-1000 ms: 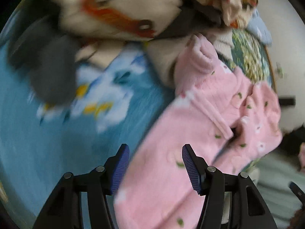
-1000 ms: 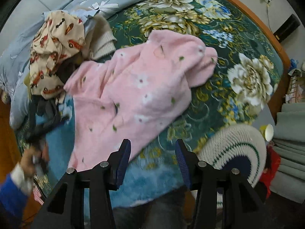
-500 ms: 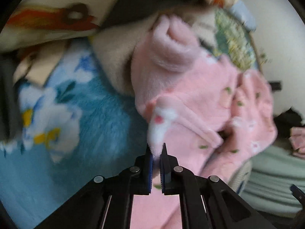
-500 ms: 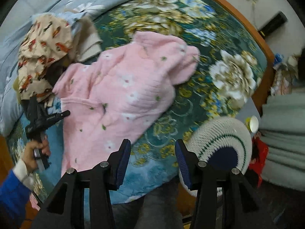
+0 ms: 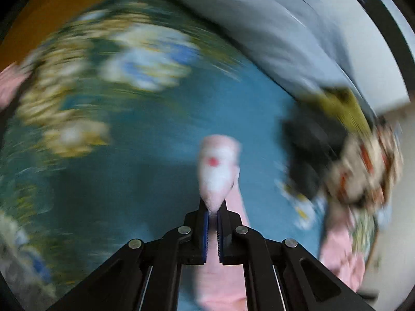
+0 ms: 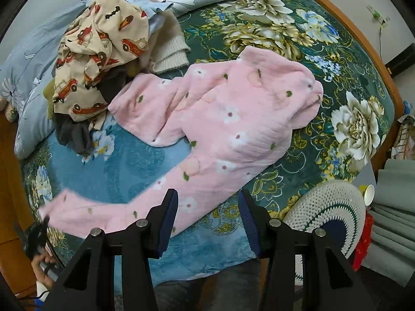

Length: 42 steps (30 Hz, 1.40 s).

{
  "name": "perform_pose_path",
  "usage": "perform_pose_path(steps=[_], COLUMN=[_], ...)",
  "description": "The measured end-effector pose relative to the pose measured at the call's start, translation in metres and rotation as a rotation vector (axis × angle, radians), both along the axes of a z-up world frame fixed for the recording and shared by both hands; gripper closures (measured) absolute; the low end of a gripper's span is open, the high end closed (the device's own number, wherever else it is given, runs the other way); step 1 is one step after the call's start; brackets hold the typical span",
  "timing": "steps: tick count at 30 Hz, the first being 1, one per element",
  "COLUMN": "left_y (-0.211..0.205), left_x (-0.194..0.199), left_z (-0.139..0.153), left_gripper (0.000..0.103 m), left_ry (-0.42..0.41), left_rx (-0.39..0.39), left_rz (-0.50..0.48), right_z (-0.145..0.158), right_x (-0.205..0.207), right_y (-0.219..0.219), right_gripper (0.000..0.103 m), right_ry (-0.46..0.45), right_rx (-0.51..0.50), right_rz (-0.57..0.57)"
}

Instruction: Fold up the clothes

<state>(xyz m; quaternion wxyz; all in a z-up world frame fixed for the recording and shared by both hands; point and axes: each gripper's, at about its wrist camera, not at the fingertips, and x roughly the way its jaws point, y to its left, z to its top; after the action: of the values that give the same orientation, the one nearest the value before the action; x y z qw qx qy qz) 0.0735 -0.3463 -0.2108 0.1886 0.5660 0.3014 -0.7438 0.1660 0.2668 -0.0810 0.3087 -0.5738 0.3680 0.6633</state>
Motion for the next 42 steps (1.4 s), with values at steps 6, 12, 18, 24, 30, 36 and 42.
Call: perform_pose_path(steps=[6, 12, 18, 24, 30, 36, 42], left_y=[-0.040, -0.038, -0.006, 0.003, 0.054, 0.166, 0.350], left_x=[0.054, 0.081, 0.085, 0.094, 0.070, -0.018, -0.137], left_z=[0.004, -0.036, -0.021, -0.018, -0.006, -0.026, -0.071], left_gripper=[0.098, 0.098, 0.098, 0.094, 0.058, 0.044, 0.041], left_ry=[-0.025, -0.158, -0.165, -0.254, -0.323, -0.331, -0.282], left_rx=[-0.079, -0.009, -0.056, -0.039, -0.072, -0.057, 0.005], left_rz=[0.129, 0.240, 0.194, 0.282, 0.268, -0.020, -0.564], right_z=[0.000, -0.018, -0.041, -0.065, -0.092, -0.117, -0.124], right_x=[0.024, 0.052, 0.069, 0.065, 0.067, 0.071, 0.071], right_y=[-0.005, -0.003, 0.036, 0.083, 0.125, 0.149, 0.157], right_gripper=[0.054, 0.054, 0.054, 0.054, 0.054, 0.054, 0.054], right_ry=[0.025, 0.032, 0.089, 0.145, 0.146, 0.105, 0.084], right_rx=[0.001, -0.027, -0.073, -0.126, -0.172, -0.217, -0.227], right_rz=[-0.057, -0.113, -0.212, -0.248, -0.251, -0.242, -0.200])
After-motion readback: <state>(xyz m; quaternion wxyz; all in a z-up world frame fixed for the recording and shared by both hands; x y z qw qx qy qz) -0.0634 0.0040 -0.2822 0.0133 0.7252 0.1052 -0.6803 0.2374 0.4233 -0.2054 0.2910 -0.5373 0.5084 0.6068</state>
